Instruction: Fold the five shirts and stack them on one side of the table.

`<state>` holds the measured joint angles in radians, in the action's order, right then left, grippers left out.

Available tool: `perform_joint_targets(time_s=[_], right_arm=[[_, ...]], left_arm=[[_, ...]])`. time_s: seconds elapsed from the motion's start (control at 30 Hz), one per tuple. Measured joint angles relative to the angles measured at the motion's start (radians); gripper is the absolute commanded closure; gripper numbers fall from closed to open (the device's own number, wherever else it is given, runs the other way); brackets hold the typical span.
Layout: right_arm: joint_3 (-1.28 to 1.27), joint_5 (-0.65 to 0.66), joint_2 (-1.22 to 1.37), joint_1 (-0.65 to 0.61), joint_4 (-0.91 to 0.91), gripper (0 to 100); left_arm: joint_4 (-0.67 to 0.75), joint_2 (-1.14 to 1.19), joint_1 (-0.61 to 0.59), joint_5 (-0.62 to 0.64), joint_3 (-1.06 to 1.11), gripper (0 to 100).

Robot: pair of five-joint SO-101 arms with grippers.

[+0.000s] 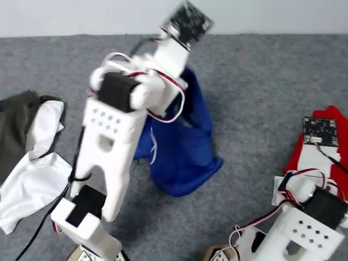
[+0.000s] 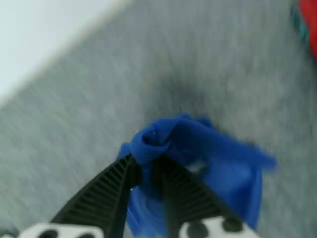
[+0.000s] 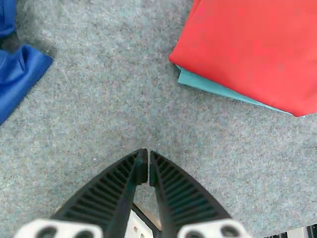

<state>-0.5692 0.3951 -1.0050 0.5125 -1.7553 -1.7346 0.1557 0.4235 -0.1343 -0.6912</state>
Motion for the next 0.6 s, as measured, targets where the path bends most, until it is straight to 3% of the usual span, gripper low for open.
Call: perform_joint_targets(time_s=[0.27,0.4,0.6], right_arm=[[0.0,0.034,0.0,0.0,0.0,98.8],[0.0,0.061,0.0,0.0,0.0,98.8],[0.0,0.066,0.0,0.0,0.0,98.7]], left_arm=[[0.0,0.0,-0.103,-0.023,0.253,99],[0.0,0.0,-0.267,-0.028,0.265,99],[0.006,0.0,-0.582,-0.135,0.275,98]])
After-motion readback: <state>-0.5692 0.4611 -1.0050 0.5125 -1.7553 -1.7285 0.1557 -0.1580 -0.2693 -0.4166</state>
